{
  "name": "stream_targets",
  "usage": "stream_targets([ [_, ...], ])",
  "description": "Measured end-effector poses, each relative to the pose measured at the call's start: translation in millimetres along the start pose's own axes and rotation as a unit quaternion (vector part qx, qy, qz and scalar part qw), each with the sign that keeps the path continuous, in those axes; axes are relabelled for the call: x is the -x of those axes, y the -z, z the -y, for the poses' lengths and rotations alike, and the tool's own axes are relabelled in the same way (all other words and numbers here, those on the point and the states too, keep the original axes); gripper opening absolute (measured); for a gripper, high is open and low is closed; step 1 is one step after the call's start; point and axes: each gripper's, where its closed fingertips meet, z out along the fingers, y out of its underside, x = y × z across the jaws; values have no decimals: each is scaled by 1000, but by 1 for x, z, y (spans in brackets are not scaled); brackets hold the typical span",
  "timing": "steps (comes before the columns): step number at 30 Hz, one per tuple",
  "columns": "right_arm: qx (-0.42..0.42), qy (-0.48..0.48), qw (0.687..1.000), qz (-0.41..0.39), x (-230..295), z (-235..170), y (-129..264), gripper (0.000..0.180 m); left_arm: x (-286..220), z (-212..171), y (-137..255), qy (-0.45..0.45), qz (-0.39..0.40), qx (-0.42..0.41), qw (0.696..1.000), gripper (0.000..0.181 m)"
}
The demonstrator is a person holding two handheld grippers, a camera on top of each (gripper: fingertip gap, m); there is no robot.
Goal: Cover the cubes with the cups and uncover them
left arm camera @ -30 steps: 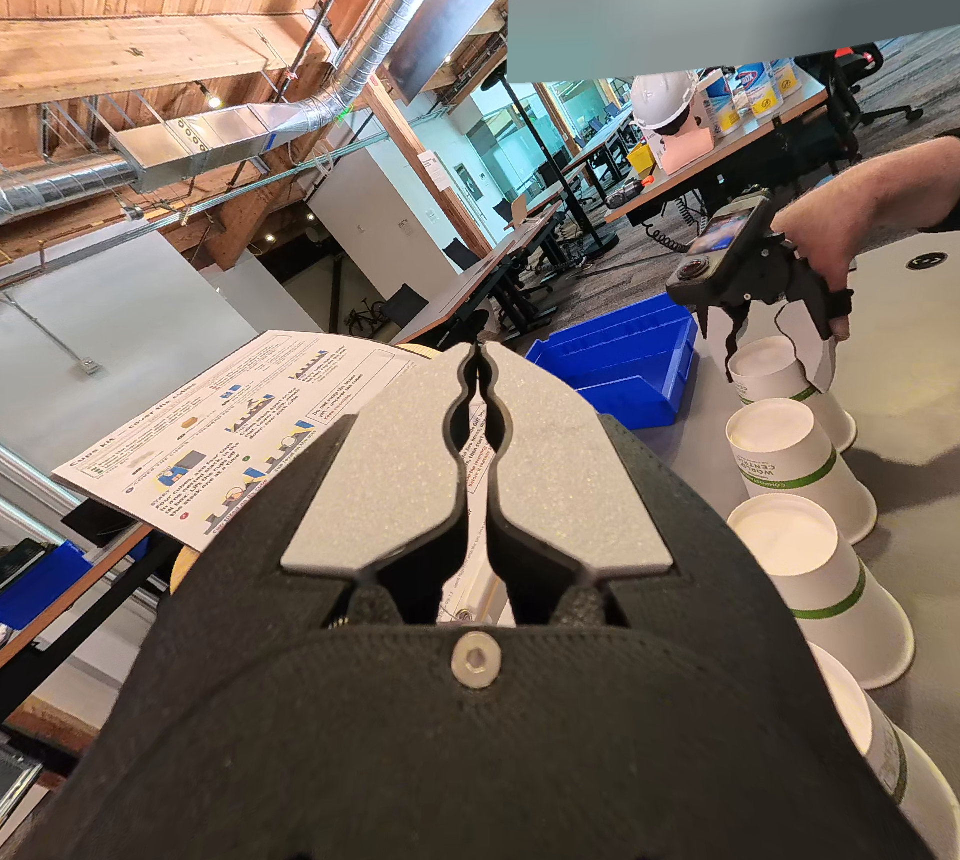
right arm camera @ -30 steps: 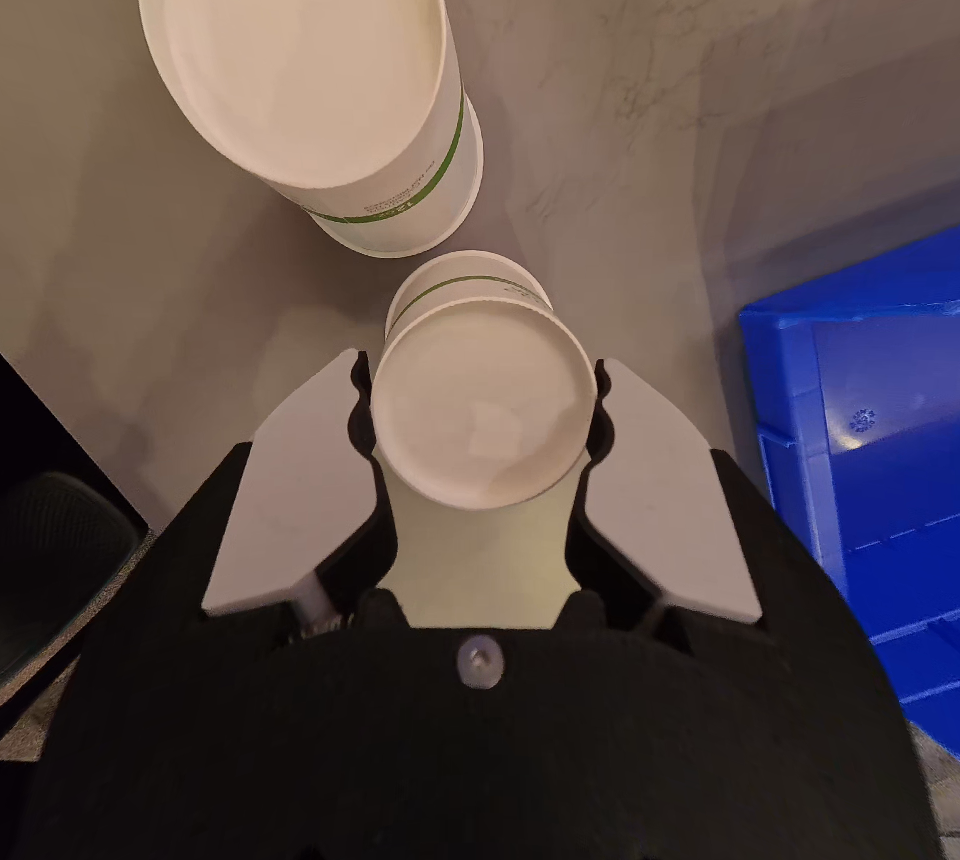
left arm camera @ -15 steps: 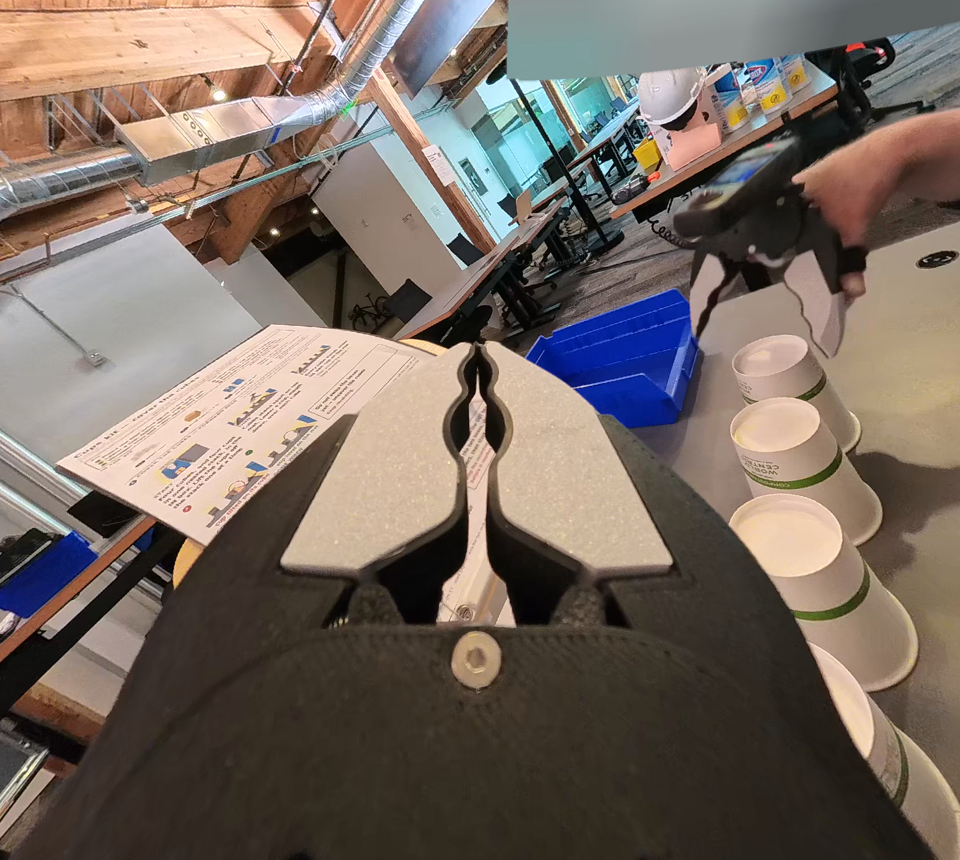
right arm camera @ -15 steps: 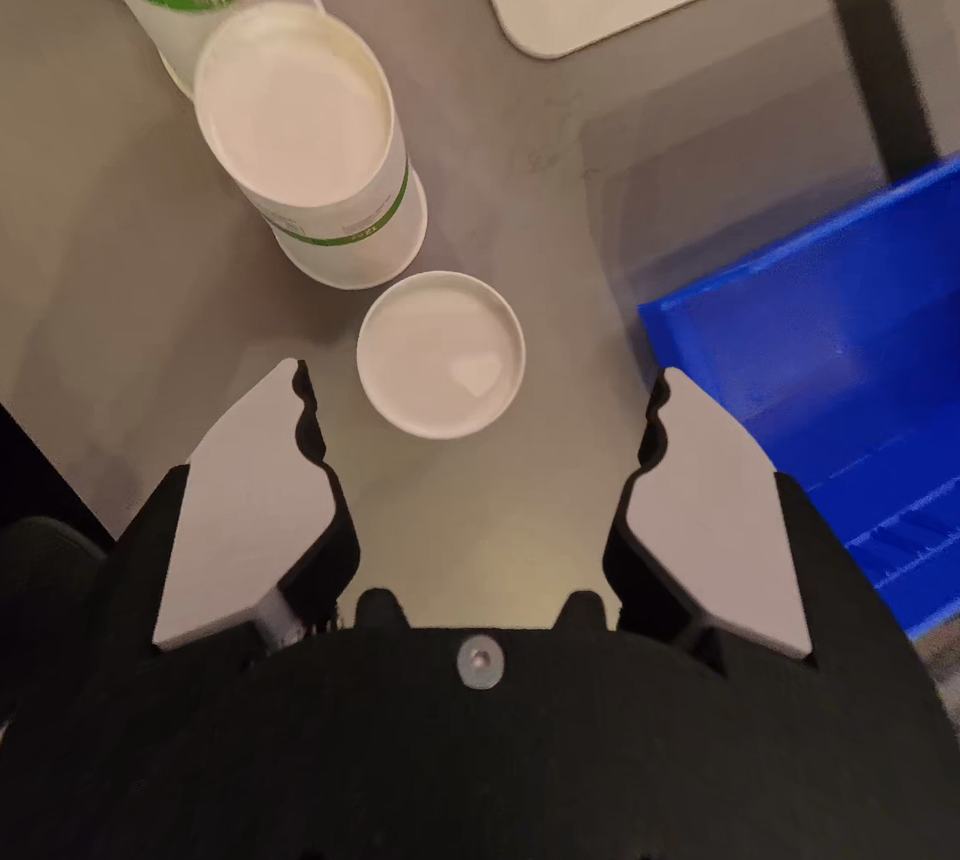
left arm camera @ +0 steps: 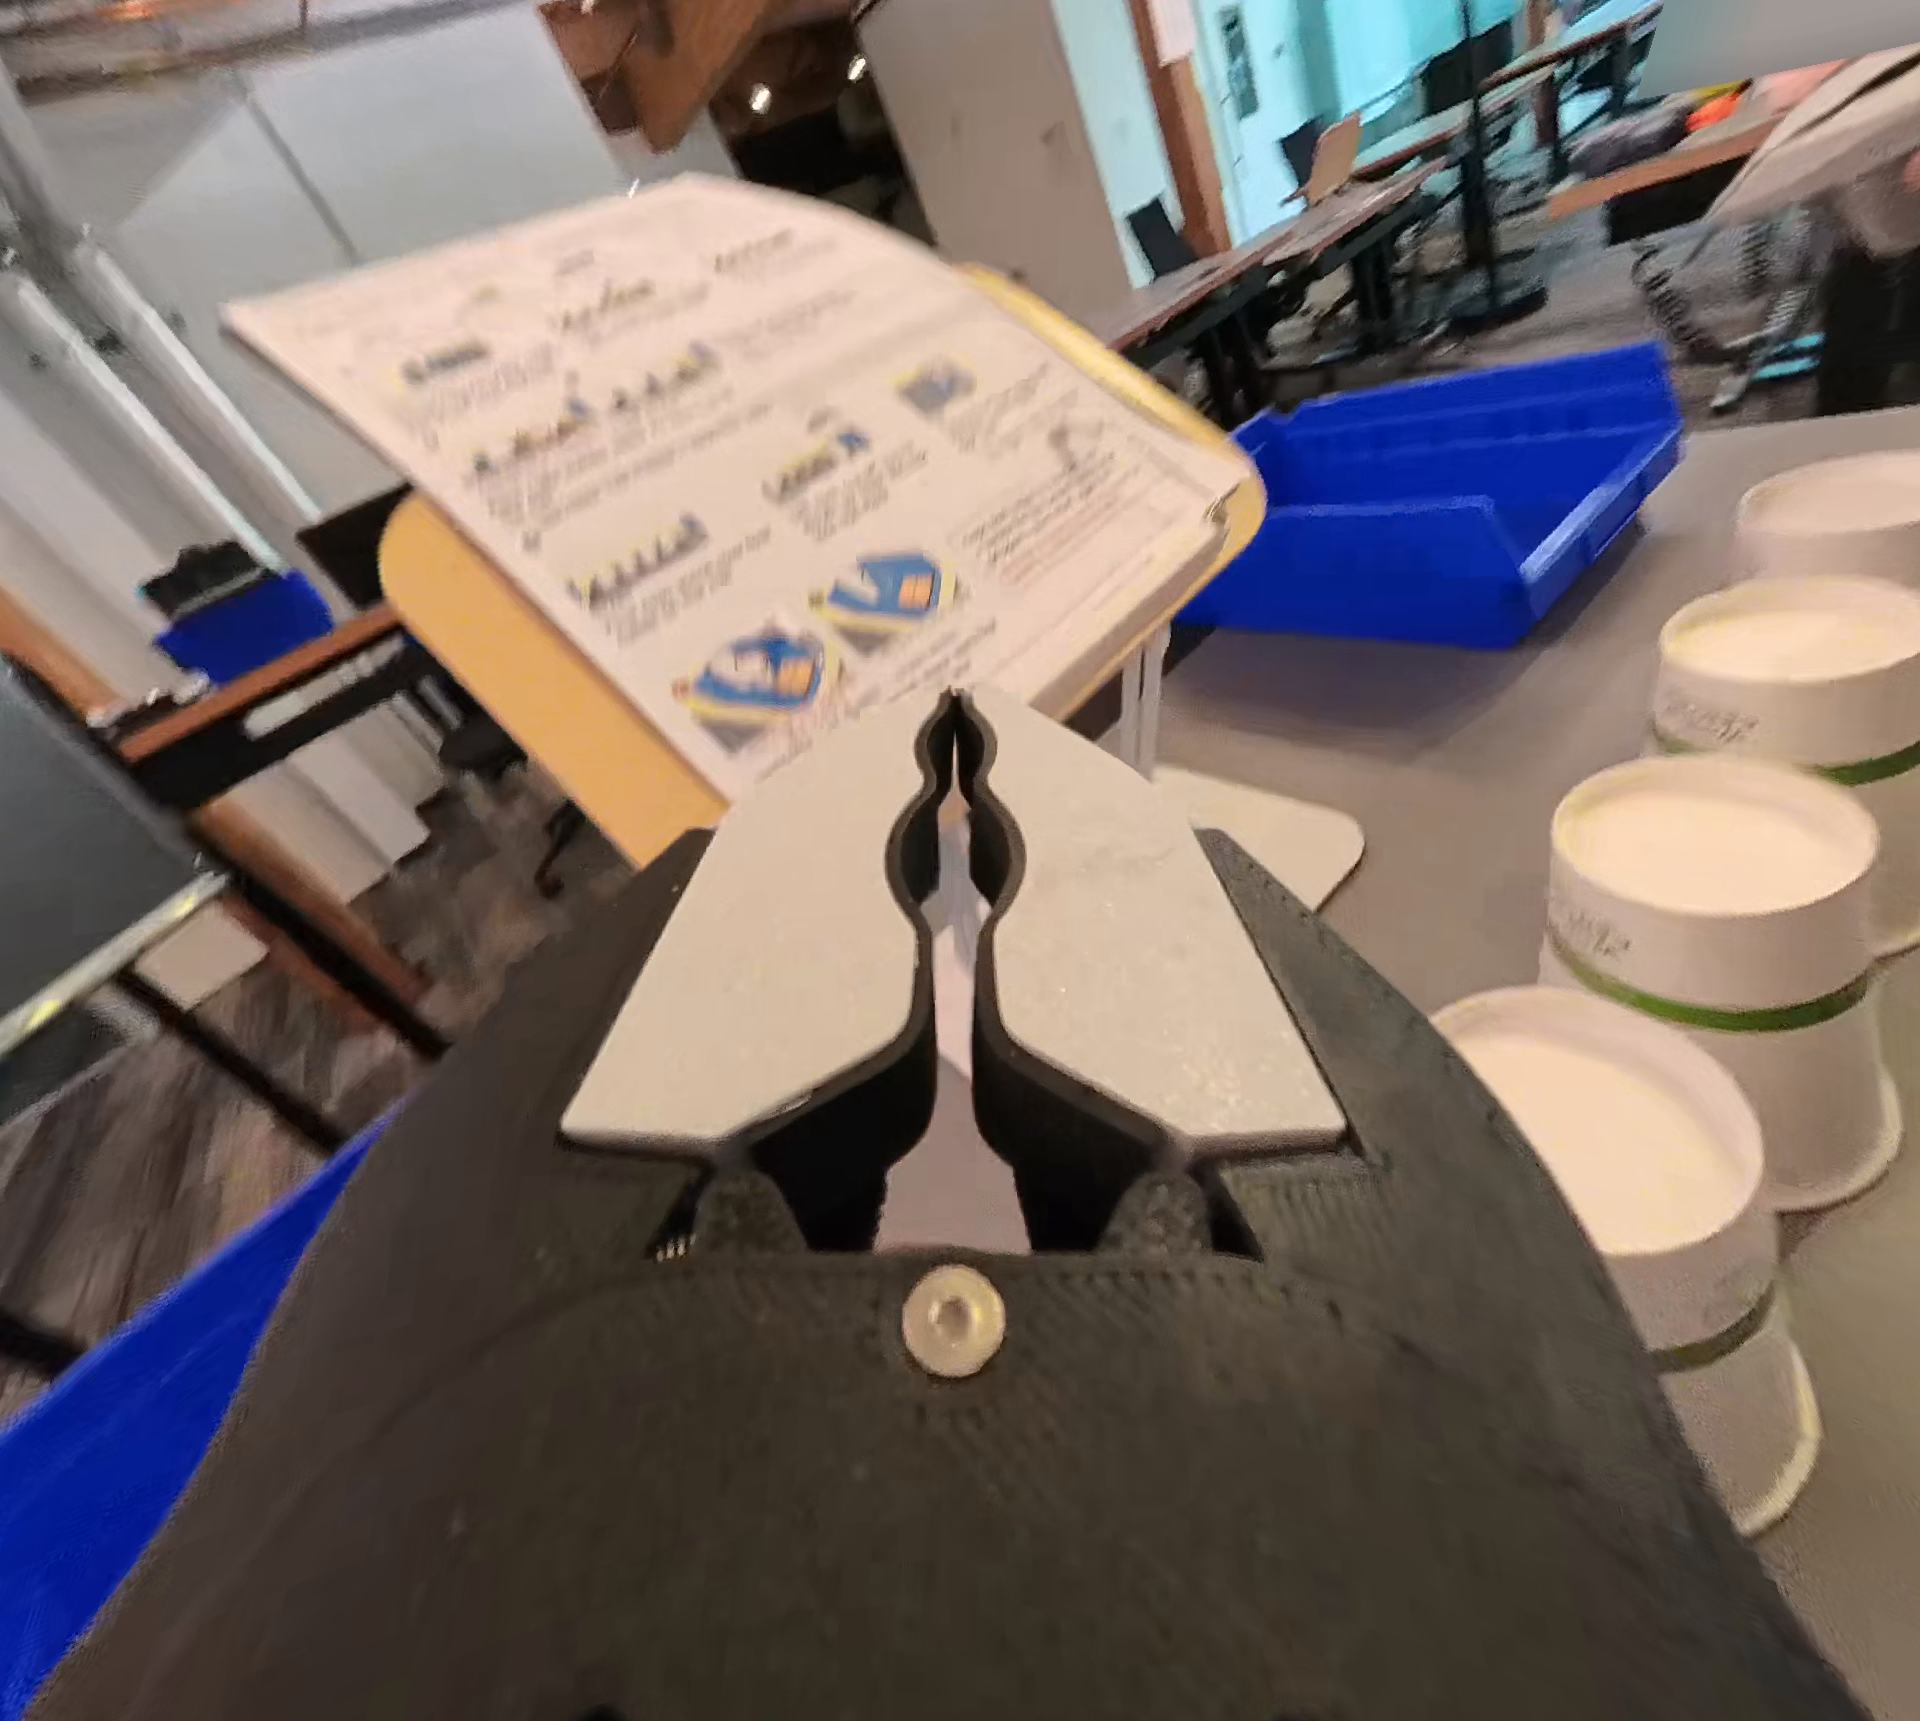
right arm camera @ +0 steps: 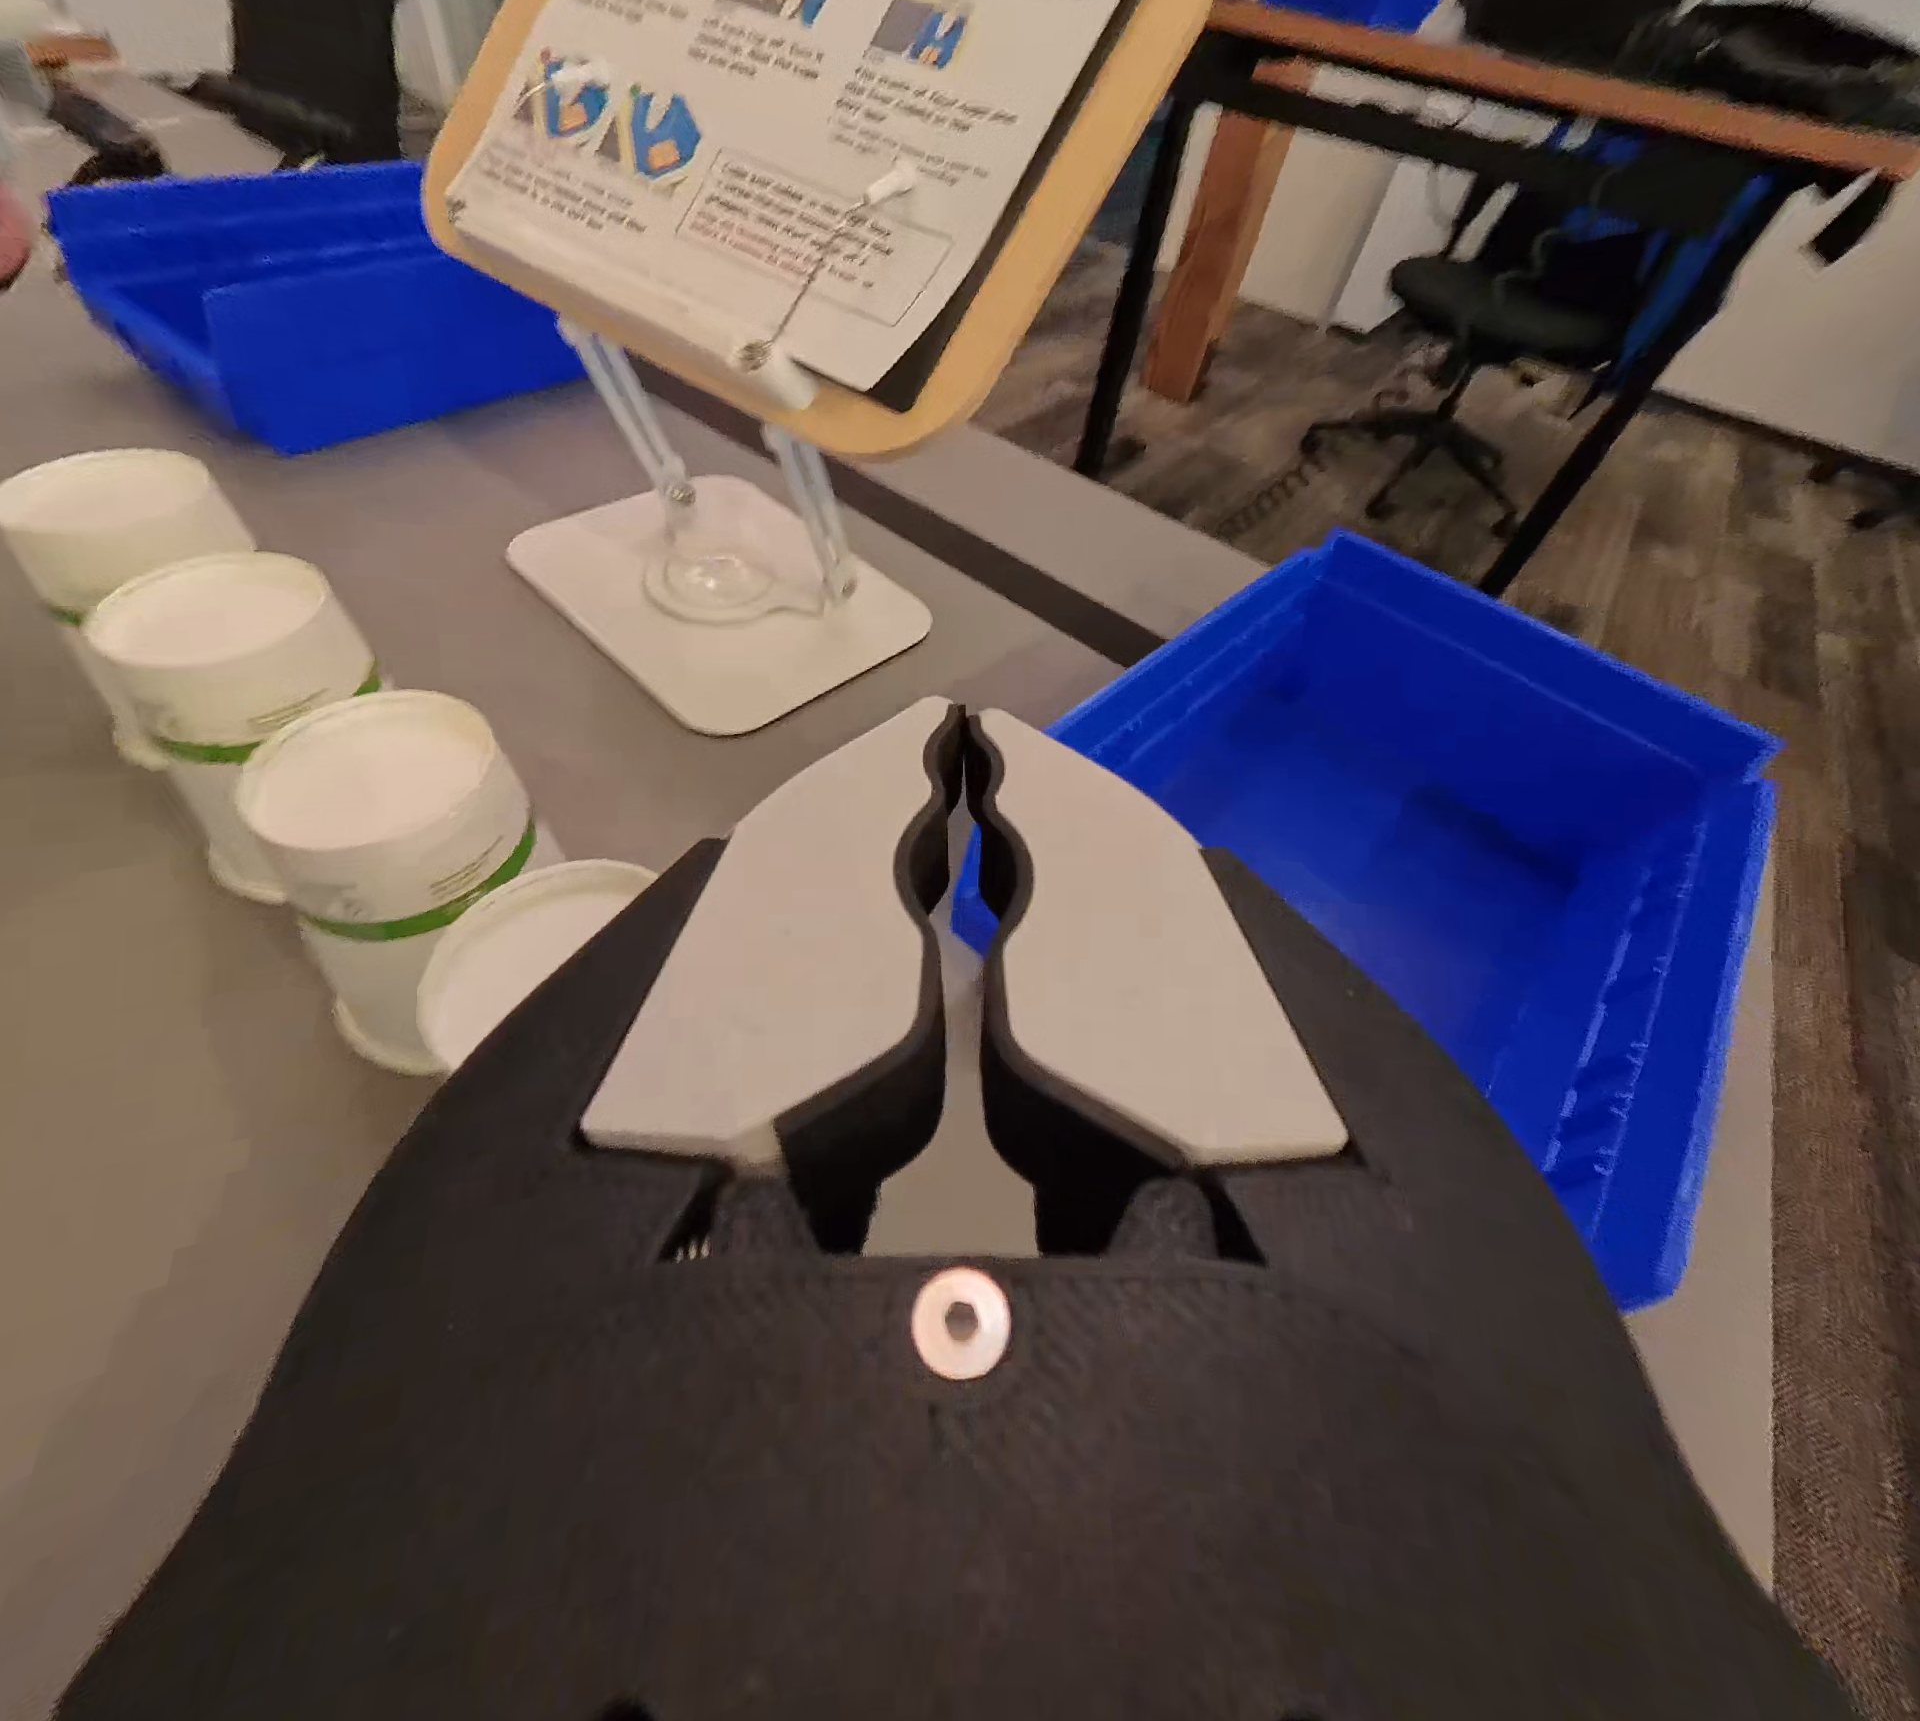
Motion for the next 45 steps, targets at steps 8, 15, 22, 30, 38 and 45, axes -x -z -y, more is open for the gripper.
stream_targets([
  [8,-102,28,990,-94,-14,-15,-25,0,4,-108,-24,68,110,100,987,0],
  [15,-100,56,985,-128,-18,-31,-37,0,14,-135,-28,11,164,162,973,0],
  [22,-101,55,983,-142,-23,-36,-36,0,20,-131,-23,12,175,152,973,0],
  [30,-101,59,982,-148,-23,-41,-34,0,22,-131,-19,34,175,142,974,0],
  [38,-97,69,981,-153,-23,-46,-34,0,21,-133,-16,42,168,138,975,0],
  [45,-102,64,981,-155,-25,-47,-33,0,25,-134,-15,48,179,134,974,10],
])
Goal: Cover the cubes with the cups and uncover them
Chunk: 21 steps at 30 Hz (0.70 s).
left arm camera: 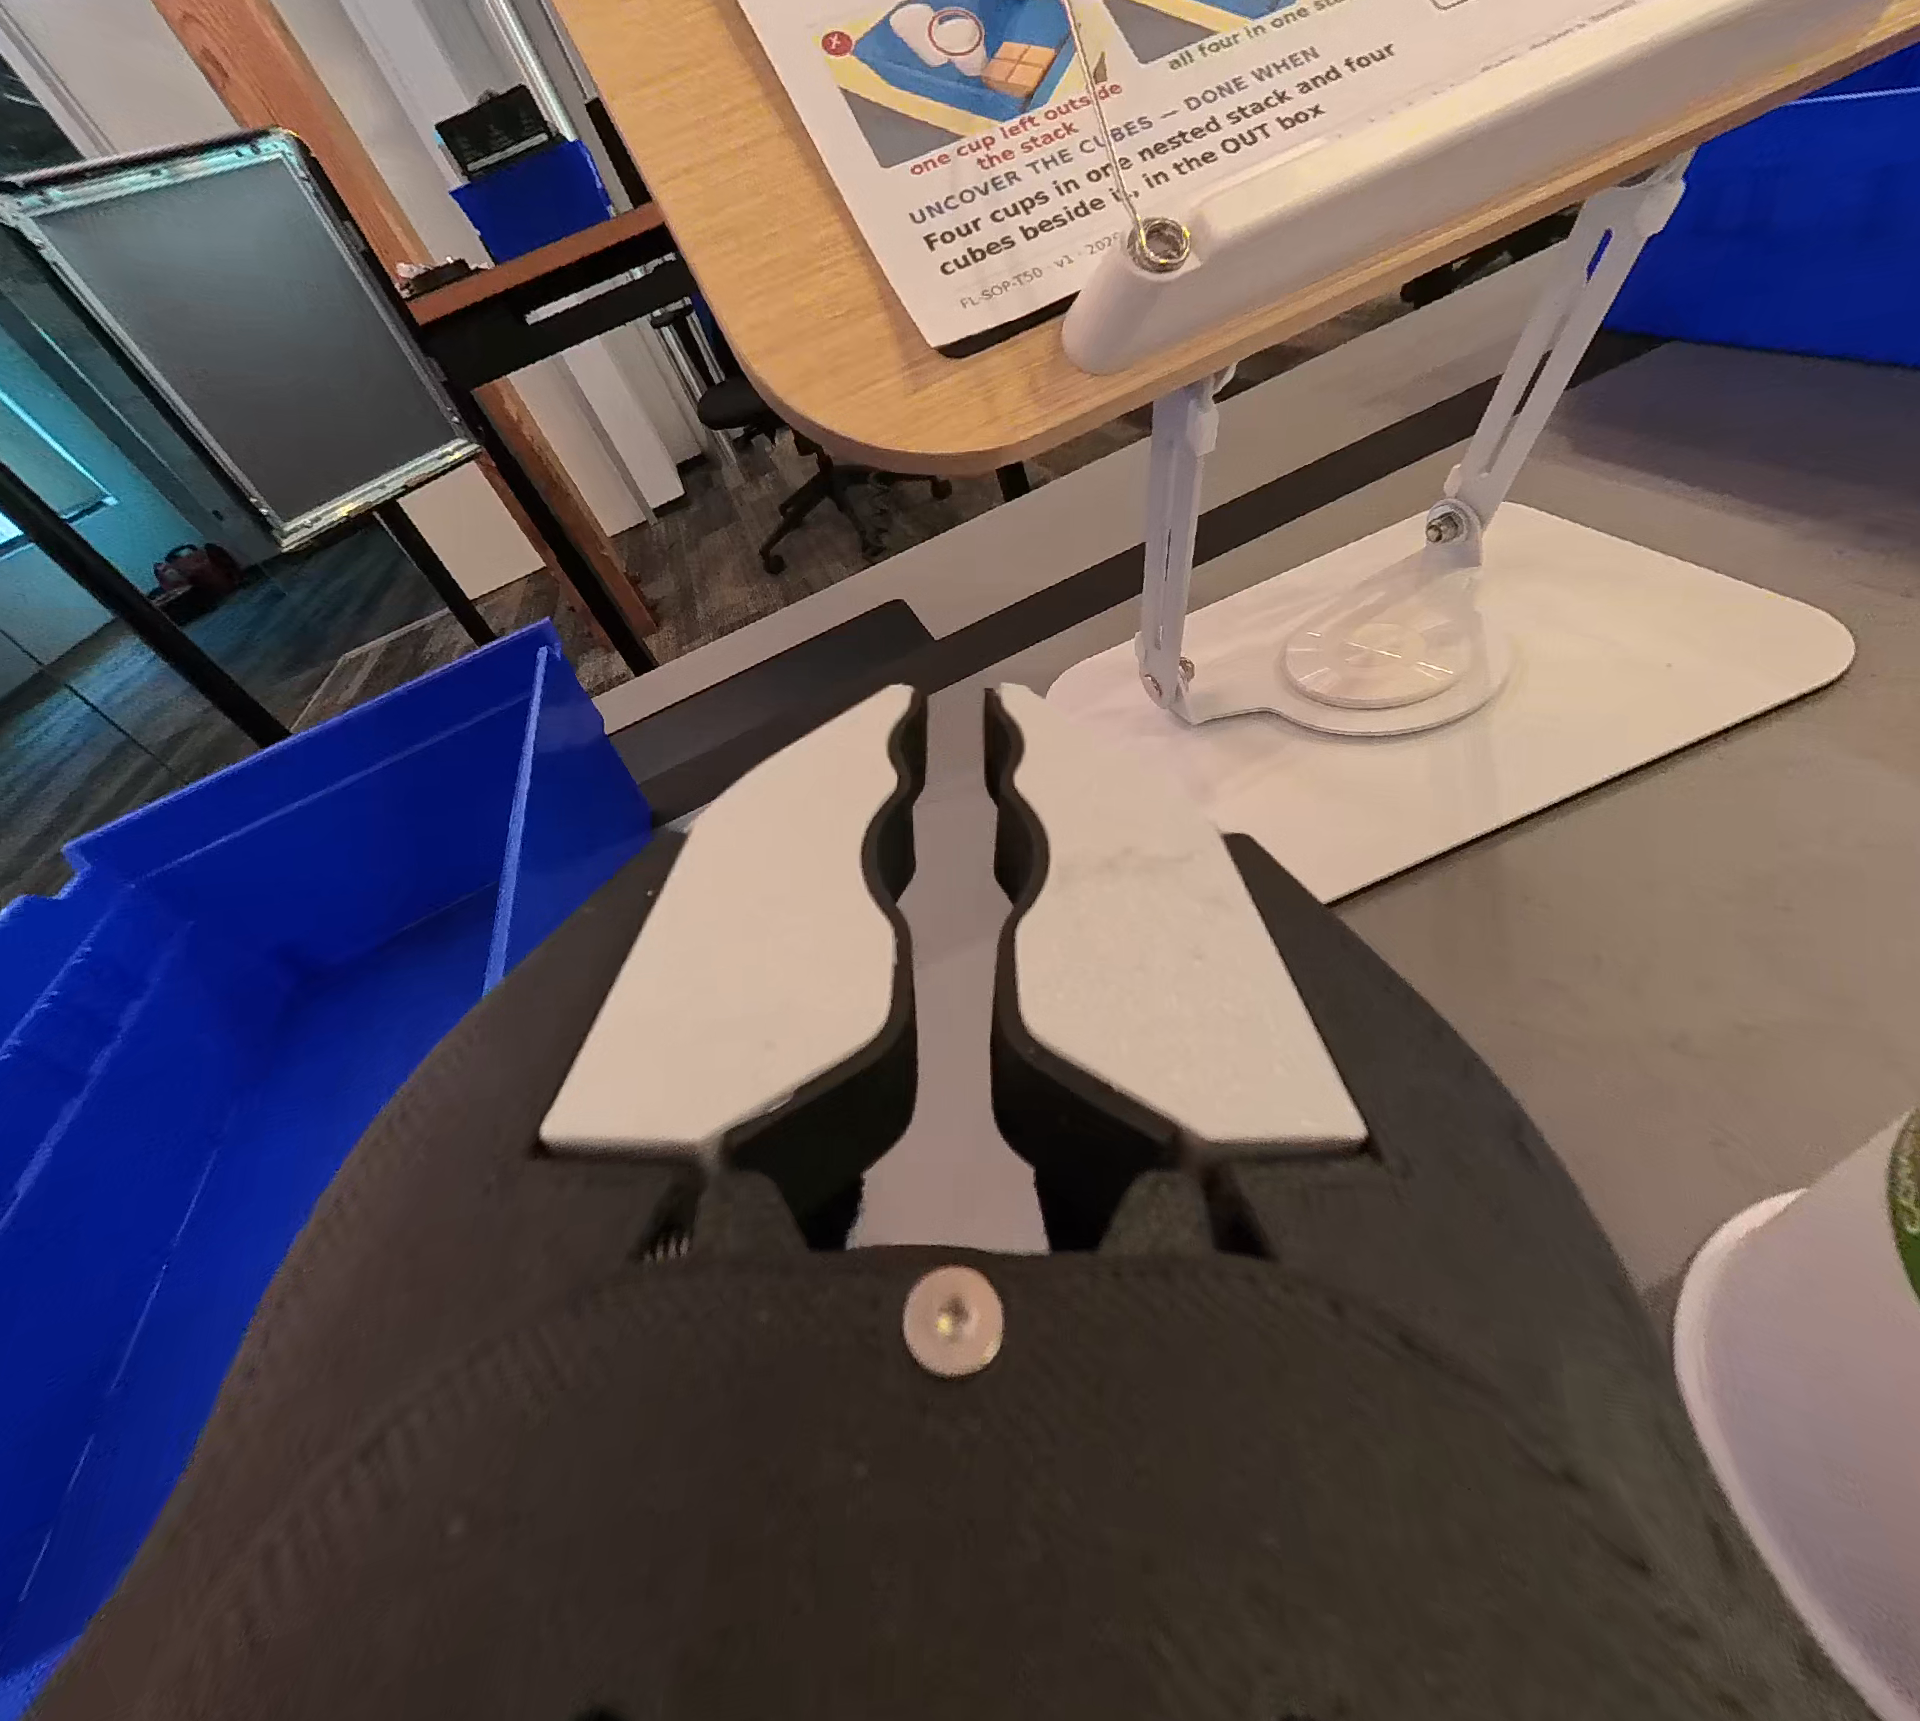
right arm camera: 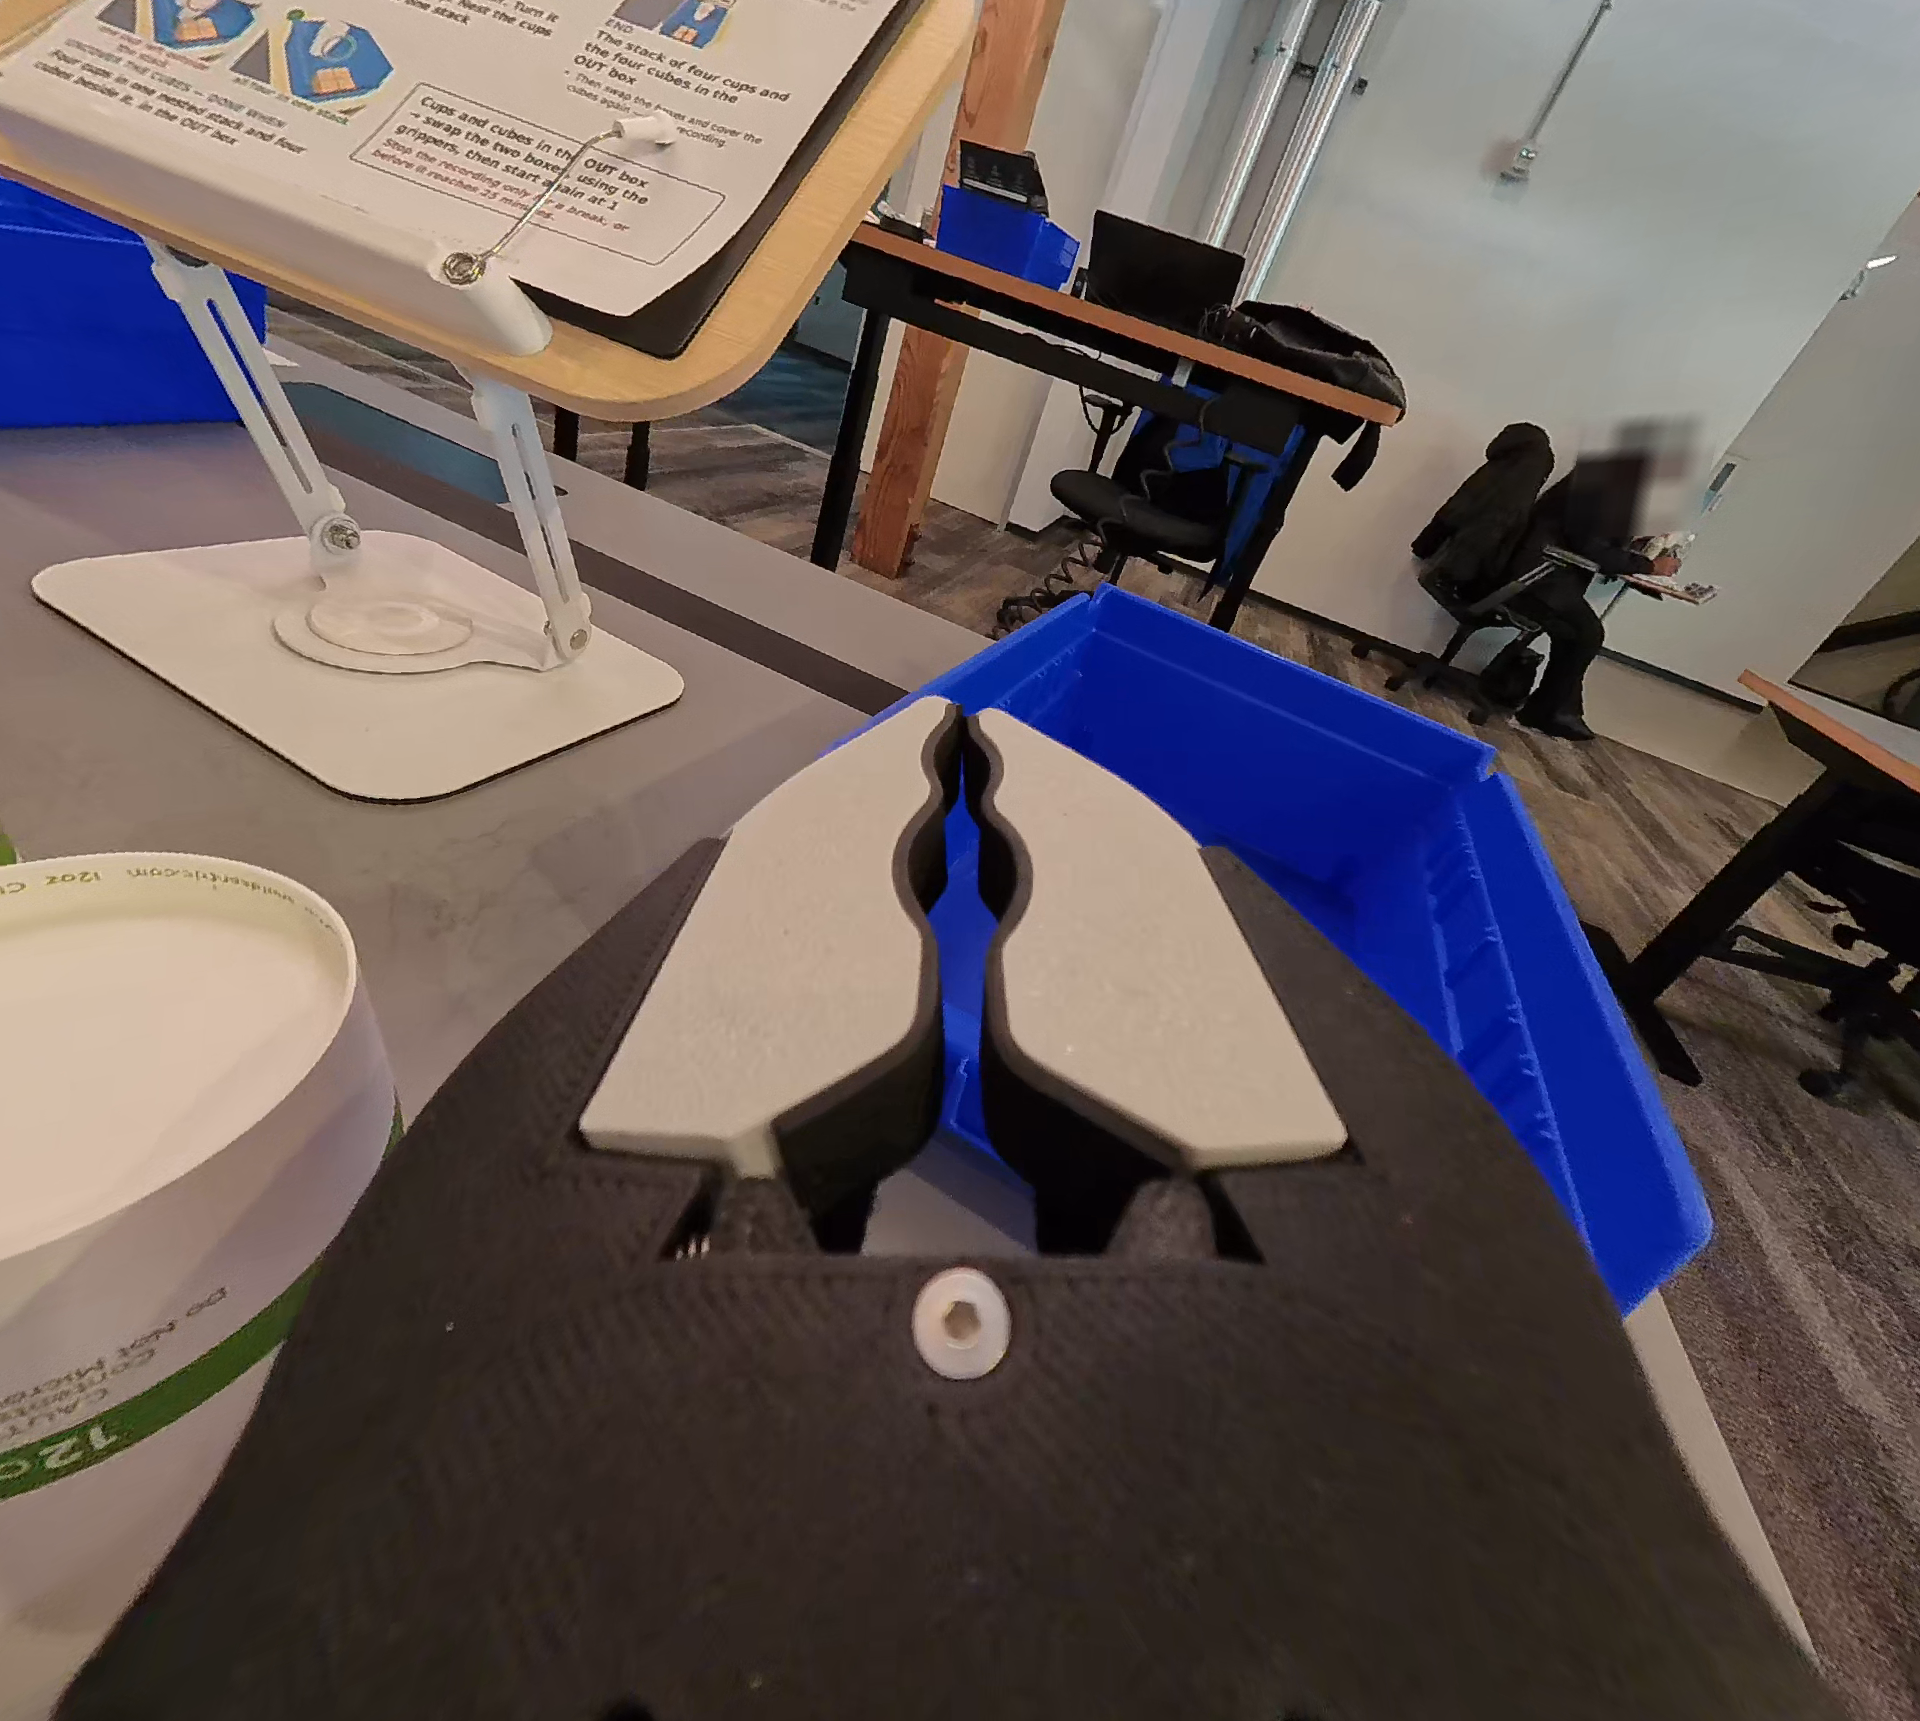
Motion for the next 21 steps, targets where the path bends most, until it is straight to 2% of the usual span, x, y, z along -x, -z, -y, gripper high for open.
stream_targets([
  [21,-6,0,1000,0,-2,-5,-1,4,6,-4,-2,20,7,-6,1000,20],
])
